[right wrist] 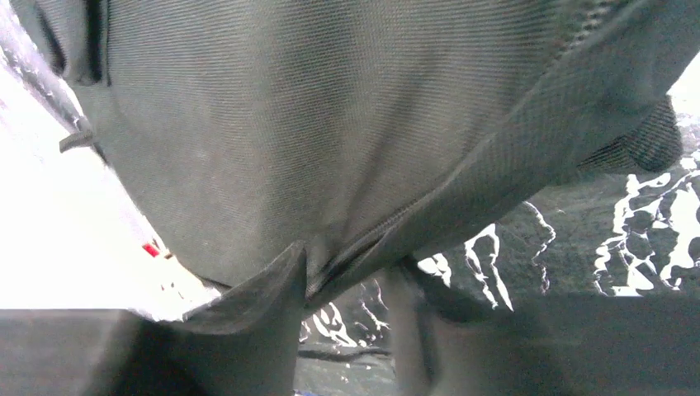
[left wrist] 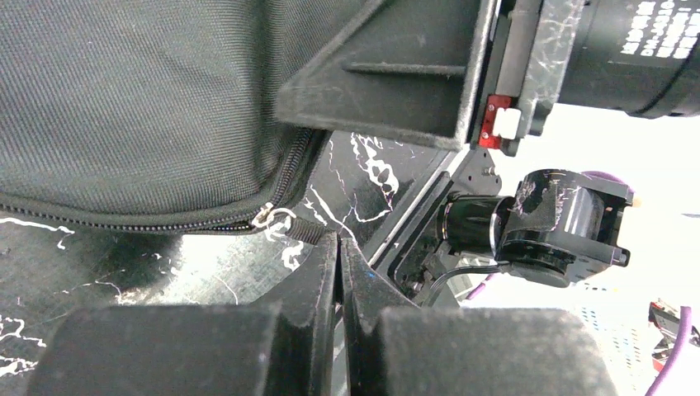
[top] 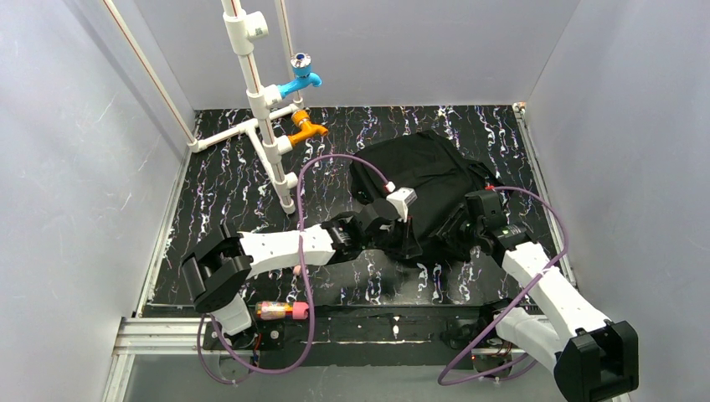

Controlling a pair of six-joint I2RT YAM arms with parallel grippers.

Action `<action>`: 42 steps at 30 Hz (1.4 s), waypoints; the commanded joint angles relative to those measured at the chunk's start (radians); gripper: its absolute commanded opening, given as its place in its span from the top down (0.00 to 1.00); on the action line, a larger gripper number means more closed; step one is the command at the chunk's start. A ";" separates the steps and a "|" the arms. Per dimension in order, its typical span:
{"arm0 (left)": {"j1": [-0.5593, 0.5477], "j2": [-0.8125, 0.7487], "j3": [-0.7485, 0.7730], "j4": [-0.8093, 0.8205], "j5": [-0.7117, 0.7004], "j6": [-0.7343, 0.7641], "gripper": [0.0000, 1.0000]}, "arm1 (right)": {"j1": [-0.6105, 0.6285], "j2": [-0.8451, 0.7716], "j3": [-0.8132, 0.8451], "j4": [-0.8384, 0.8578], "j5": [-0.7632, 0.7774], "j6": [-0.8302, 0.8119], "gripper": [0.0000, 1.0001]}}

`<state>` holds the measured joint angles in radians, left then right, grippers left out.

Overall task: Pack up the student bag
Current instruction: Zip the student bag at the center of the board.

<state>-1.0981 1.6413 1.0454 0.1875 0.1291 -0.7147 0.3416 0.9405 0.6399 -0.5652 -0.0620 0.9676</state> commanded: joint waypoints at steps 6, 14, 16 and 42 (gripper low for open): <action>0.094 -0.166 -0.089 -0.204 -0.247 0.083 1.00 | 0.002 -0.069 -0.020 0.022 0.090 -0.001 0.99; 0.383 -0.087 -0.070 -0.225 -0.514 0.336 1.00 | 0.000 -0.141 -0.005 -0.106 0.059 -0.038 0.99; 0.409 -0.027 -0.016 -0.169 -0.492 0.391 1.00 | 0.000 -0.158 -0.017 -0.083 0.019 -0.064 0.99; 0.403 -0.350 -0.103 -0.421 0.028 0.145 0.37 | 0.466 -0.137 -0.045 0.062 -0.186 -0.098 0.42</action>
<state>-0.6922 1.4738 1.0183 -0.2127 -0.0170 -0.4160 0.6254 0.6998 0.4946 -0.5854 -0.2783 0.8631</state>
